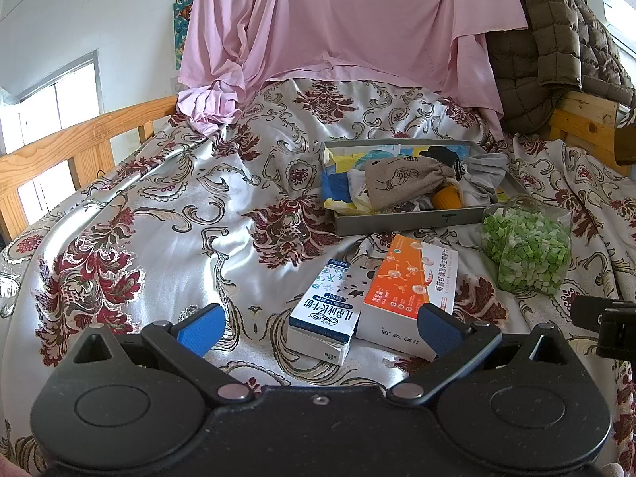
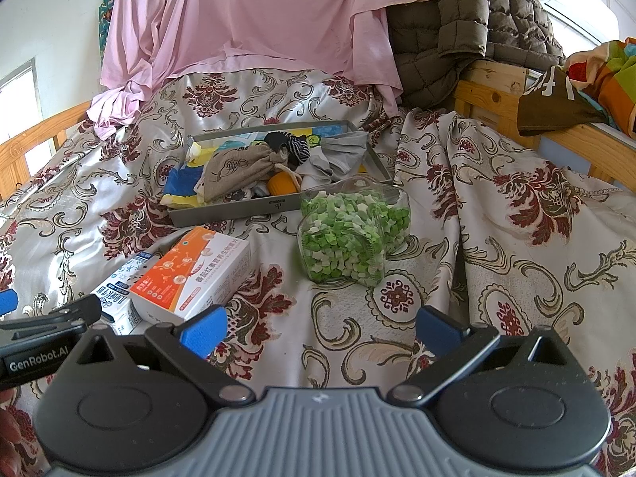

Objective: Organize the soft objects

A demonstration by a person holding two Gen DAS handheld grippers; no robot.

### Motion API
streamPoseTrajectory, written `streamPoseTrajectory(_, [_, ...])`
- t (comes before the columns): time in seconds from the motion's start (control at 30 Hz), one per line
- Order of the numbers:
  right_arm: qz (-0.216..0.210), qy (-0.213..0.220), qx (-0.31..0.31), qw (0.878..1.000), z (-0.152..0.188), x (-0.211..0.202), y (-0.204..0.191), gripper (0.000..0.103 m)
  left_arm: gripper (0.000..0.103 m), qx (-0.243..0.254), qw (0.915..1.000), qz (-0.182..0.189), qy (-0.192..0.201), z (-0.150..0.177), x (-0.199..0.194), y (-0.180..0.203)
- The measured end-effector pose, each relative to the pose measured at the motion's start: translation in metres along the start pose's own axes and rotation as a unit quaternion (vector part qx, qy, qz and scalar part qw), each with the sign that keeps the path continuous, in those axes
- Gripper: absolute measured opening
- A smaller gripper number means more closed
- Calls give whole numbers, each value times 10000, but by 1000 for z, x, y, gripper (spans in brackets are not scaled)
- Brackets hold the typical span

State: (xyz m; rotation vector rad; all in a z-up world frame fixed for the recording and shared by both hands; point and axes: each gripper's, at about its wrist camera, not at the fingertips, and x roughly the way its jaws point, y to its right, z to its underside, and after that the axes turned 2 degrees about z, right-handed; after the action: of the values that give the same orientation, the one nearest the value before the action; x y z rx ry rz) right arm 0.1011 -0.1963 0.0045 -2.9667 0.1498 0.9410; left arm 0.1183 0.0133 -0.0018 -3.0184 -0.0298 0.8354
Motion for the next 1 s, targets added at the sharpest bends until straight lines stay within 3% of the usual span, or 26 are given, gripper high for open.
streamPoseTrajectory(0.37, [1,0,0,10000,0,0,0,103,102,3,10000,-5,10,1,0,0])
streamPoseTrajectory(0.53, [3,6,3,10000,0,0,-1,103,102,90,9996,-235,-96,-1,1,2])
streamPoseTrajectory(0.63, [5,23,33,10000,0,-1,1,103,102,66,9995,-159,-273,-2,4,2])
streamPoseTrajectory(1.0, [5,23,35,10000,0,-2,2,103,102,-37,9998,-38,-214,1,2,5])
